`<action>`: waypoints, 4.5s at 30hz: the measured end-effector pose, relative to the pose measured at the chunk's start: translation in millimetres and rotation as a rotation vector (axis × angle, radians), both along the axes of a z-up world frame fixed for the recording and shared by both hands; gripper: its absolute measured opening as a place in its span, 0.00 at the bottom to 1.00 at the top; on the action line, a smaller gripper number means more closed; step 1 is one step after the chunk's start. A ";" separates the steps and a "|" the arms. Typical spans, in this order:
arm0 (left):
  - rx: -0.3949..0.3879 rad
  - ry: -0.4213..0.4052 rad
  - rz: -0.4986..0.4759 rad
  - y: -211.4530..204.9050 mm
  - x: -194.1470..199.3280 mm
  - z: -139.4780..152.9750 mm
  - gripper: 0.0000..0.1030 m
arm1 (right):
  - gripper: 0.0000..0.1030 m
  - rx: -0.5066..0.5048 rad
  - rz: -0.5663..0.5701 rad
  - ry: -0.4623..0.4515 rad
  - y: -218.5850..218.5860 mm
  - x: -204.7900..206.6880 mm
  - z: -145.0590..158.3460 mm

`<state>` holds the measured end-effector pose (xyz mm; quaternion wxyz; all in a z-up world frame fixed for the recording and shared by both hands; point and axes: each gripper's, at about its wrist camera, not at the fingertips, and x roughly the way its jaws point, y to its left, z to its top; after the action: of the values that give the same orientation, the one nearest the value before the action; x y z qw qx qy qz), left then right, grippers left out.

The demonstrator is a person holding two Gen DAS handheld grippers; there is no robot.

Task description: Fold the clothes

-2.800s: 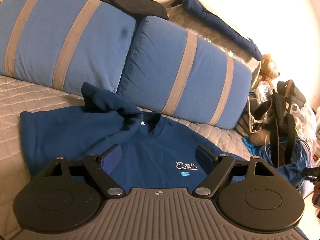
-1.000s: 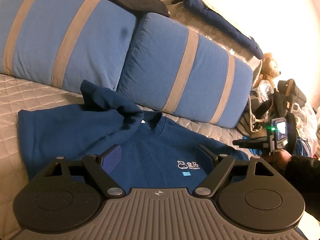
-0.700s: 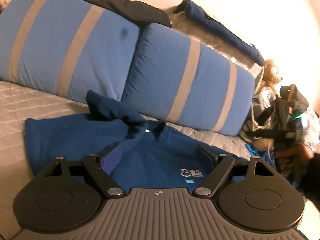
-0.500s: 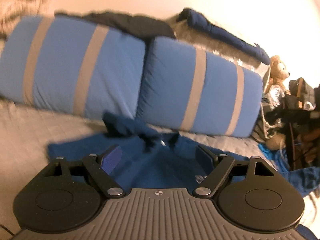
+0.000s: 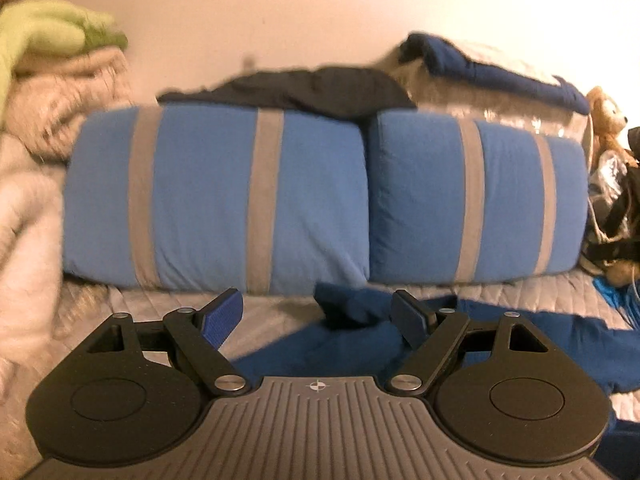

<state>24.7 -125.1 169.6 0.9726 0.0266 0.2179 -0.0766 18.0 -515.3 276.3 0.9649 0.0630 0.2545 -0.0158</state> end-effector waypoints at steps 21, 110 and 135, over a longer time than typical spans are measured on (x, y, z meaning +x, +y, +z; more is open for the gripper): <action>0.219 0.243 -0.299 -83.8 84.0 -125.9 0.47 | 1.00 0.330 -0.023 0.159 39.4 10.5 -145.5; -0.136 0.163 0.350 185.7 -22.7 -43.1 0.04 | 1.00 0.269 0.021 0.274 54.3 18.1 -162.0; 0.158 0.098 0.413 183.7 -54.3 -47.2 0.69 | 1.00 0.351 0.045 0.157 48.0 7.0 -147.8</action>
<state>-29.7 58.7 122.4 0.9507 0.0540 0.2712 0.1402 25.0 -467.3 128.5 0.9165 0.2229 0.3292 0.0454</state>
